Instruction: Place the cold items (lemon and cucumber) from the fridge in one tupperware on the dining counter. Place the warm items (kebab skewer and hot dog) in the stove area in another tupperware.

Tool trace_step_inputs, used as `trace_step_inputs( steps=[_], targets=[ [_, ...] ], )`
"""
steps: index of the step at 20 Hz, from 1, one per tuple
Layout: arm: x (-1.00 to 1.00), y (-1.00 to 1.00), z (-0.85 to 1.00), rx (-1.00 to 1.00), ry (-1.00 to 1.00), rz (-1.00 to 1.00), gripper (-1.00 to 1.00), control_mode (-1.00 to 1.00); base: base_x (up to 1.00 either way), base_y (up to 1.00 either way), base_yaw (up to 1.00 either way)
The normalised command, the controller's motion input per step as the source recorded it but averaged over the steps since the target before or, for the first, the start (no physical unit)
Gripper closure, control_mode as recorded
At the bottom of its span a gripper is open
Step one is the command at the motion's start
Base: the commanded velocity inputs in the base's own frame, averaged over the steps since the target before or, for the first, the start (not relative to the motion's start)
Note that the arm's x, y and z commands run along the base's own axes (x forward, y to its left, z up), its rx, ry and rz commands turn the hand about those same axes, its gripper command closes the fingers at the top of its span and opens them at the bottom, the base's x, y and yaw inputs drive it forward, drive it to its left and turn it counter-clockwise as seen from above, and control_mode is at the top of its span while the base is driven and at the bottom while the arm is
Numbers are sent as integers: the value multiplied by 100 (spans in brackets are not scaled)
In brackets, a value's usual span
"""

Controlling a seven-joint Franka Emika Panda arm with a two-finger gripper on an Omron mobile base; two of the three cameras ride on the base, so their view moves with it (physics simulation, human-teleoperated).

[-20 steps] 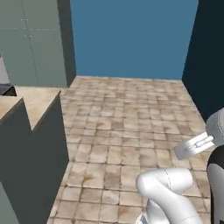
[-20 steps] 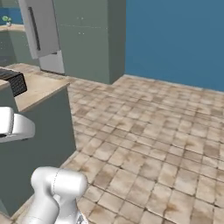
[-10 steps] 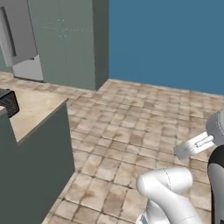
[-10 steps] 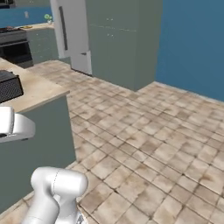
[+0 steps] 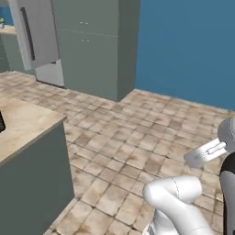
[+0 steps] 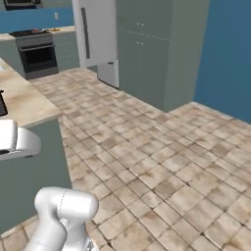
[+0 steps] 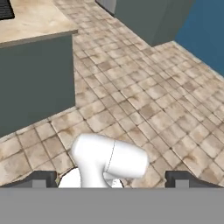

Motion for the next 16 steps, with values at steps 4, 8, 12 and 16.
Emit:
trace_step_inputs(
  steps=[4, 8, 12, 16],
  targets=[
    [0, 0, 0, 0, 0, 0, -100, 100, 99, -77, 36],
    [0, 0, 0, 0, 0, 0, -100, 100, 94, -84, 37],
    [0, 0, 0, 0, 0, 0, -100, 100, 89, -87, 35],
    [0, 0, 0, 0, 0, 0, -100, 100, 99, -72, 39]
  ],
)
